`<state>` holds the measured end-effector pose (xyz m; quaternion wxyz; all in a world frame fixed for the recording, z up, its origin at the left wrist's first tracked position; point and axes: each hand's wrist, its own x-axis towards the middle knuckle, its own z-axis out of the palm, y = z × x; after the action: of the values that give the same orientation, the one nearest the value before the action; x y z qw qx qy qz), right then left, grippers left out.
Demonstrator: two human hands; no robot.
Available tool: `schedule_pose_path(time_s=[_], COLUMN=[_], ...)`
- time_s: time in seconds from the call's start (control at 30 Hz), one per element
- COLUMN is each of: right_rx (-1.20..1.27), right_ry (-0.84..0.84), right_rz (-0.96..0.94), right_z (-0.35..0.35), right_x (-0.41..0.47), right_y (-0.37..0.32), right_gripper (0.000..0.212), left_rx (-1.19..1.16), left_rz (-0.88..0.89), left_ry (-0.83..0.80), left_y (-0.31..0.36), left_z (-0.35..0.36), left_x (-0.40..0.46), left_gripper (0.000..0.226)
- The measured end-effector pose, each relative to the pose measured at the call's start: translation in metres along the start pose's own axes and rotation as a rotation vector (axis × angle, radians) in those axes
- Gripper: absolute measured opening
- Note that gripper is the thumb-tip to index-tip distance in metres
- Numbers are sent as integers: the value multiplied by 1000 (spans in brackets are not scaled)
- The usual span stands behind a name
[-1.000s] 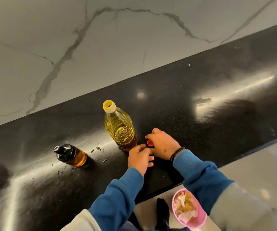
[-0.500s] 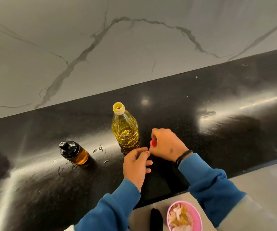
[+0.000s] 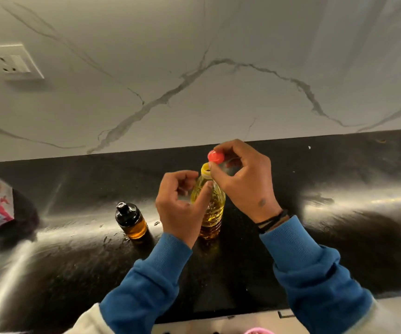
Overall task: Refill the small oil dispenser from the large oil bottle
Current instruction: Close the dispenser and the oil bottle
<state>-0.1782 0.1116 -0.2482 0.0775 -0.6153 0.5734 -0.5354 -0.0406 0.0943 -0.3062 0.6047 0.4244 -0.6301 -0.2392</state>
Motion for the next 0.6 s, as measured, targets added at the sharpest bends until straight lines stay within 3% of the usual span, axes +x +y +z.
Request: schedule_pose_path(time_s=[0.13, 0.3, 0.6], right_rx=[-33, -99, -55], right_ry=[-58, -141, -177], right_rz=[7, 12, -55], right_z=[10, 10, 1], right_x=[1, 0, 3], right_y=[-1, 7, 13], right_gripper=[23, 23, 21], left_rx=[142, 200, 79], left_rz=[20, 47, 12], left_ry=[-102, -126, -101], left_y=[-13, -25, -30], left_z=[10, 23, 29], left_x=[18, 23, 17], left_gripper=[43, 29, 25])
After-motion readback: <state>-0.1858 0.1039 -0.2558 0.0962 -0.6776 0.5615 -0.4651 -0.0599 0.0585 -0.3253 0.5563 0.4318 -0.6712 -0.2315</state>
